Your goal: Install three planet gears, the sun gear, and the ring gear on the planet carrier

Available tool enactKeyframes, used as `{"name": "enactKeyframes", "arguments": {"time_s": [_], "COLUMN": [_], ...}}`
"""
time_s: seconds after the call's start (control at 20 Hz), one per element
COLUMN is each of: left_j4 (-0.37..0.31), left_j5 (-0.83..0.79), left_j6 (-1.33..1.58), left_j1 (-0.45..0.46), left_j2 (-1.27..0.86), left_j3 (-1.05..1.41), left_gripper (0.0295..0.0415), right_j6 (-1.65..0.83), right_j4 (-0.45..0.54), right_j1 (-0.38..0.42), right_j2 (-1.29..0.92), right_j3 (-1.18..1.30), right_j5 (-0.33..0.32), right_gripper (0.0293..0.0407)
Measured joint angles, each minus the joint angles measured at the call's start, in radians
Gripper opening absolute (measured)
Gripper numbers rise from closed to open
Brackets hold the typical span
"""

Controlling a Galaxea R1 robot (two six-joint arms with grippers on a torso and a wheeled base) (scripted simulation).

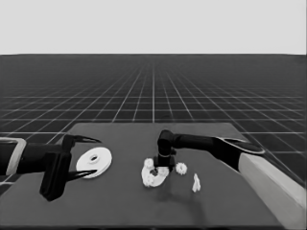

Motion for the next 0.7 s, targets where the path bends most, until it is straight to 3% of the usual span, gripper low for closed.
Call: {"name": "enactKeyframes", "arguments": {"time_s": [0.1,0.4,0.55,0.7], "left_j4": [0.000,0.000,0.000,0.000], "left_j5": [0.000,0.000,0.000,0.000], "left_j6": [0.000,0.000,0.000,0.000], "left_j1": [0.000,0.000,0.000,0.000], "left_j2": [0.000,0.000,0.000,0.000], "left_j3": [0.000,0.000,0.000,0.000], "left_gripper": [0.0385,0.0385,0.0385,0.0385], "right_j6": [0.000,0.000,0.055,0.060], "right_j4": [0.000,0.000,0.113,0.139], "right_j1": [0.000,0.000,0.122,0.149], "right_j2": [0.000,0.000,-0.026,-0.028], "right_j3": [0.000,0.000,0.092,0.100], "right_j5": [0.000,0.000,-0.048,-0.053], "right_gripper": [0.0383,0.0385,0.0385,0.0385]}}
